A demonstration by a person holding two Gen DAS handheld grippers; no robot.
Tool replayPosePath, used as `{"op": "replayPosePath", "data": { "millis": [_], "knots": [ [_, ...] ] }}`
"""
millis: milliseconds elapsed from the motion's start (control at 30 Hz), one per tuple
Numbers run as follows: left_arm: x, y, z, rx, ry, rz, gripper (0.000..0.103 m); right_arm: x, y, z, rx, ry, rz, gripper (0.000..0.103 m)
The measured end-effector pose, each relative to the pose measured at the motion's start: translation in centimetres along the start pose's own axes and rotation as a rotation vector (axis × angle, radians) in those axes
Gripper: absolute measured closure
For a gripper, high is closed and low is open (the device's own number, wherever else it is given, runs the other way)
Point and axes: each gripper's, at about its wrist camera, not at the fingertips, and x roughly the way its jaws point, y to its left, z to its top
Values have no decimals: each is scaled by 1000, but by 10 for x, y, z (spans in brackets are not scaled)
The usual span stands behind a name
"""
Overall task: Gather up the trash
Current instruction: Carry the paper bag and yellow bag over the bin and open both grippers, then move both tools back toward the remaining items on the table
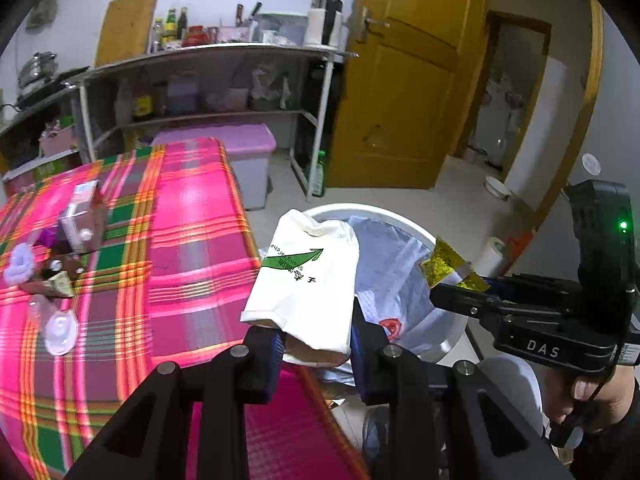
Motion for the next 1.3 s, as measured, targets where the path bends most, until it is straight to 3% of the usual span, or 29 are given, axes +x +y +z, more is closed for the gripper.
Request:
{"op": "replayPosePath", "data": {
  "millis": [433, 567, 667, 967, 1300],
  "knots": [
    [51, -20, 3, 24, 95, -65, 73, 28, -26, -8, 45, 80, -26, 70],
    [65, -20, 5, 25, 128, -67, 72, 27, -31, -7, 53, 74, -26, 59],
    [70, -20, 5, 18, 140, -74, 69, 25, -32, -6, 51, 67, -28, 57],
    [65, -19, 7, 7, 125, -89, 65, 11, -21, -1, 29, 31, -33, 57],
    [28, -15, 8, -7, 49, -86, 65, -16, 8, 5, -30, -37, -34, 57]
  ]
}}
